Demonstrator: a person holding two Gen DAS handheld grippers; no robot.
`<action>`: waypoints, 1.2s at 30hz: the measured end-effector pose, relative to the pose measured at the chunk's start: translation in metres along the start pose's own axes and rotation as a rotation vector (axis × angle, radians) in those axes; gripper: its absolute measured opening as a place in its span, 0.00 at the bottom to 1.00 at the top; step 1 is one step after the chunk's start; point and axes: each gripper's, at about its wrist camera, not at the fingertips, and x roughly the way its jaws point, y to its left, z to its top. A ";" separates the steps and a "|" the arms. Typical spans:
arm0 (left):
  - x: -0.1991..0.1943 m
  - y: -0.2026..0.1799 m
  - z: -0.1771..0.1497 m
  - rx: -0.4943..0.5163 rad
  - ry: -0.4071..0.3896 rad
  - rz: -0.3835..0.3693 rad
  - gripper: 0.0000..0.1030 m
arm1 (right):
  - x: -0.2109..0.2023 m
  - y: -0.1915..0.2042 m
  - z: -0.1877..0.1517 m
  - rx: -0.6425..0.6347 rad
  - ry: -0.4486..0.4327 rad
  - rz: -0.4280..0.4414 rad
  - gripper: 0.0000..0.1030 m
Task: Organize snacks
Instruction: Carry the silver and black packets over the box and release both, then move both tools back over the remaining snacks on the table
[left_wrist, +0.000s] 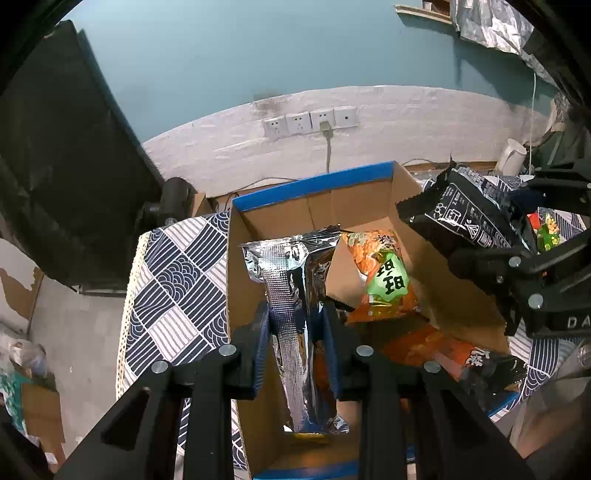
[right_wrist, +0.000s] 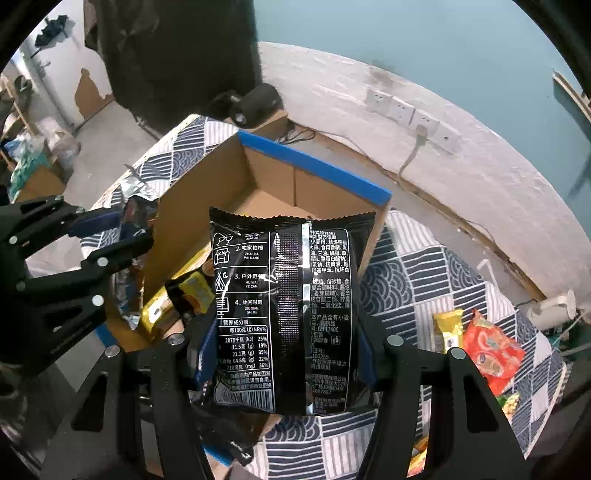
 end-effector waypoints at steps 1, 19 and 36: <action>0.001 0.000 0.000 0.000 0.005 0.003 0.27 | 0.001 0.001 0.000 0.001 -0.001 0.002 0.58; -0.005 -0.003 0.006 -0.003 -0.009 0.035 0.49 | -0.016 -0.016 -0.010 0.042 -0.022 -0.016 0.71; -0.011 -0.061 0.030 0.047 -0.017 -0.041 0.56 | -0.037 -0.098 -0.064 0.234 -0.022 -0.083 0.72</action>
